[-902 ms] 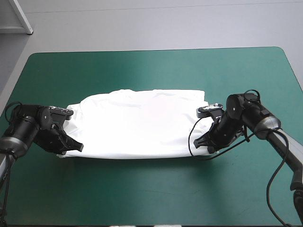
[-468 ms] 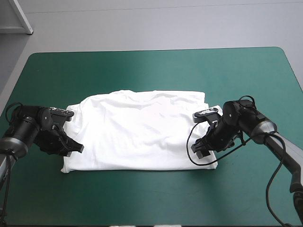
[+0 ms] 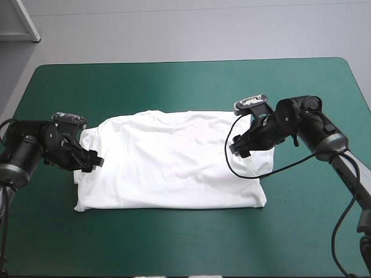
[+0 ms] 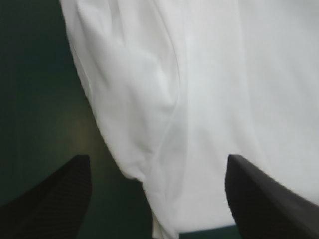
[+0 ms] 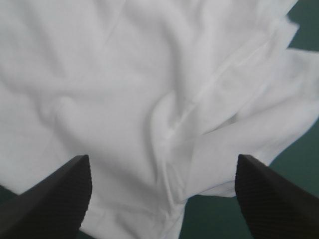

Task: Fold the cloth

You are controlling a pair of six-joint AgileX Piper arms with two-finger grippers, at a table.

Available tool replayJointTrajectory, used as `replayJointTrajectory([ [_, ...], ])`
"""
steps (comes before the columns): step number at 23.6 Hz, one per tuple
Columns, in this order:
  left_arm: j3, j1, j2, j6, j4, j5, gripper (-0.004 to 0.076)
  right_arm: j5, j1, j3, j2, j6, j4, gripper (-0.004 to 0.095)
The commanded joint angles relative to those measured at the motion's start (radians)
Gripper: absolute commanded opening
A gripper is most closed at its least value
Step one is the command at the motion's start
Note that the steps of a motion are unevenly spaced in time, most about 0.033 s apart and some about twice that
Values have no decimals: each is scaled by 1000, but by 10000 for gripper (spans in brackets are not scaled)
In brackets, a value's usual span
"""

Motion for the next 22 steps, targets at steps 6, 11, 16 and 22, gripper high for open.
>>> replayJointTrajectory([
  [6, -347, 1, -103, -15, 0, 45, 546, 94, -9, -124, -143, 92, -257, 751],
  [11, -408, 1, -128, -20, 95, 117, 546, 122, -158, -56, -187, 77, -168, 751],
  [16, -294, 1, -126, -145, 180, -74, 546, 108, -199, 103, -256, 54, -118, 703],
  [22, -16, 158, -123, -135, -41, -293, 546, 96, -199, 256, -374, 65, -116, 698],
])
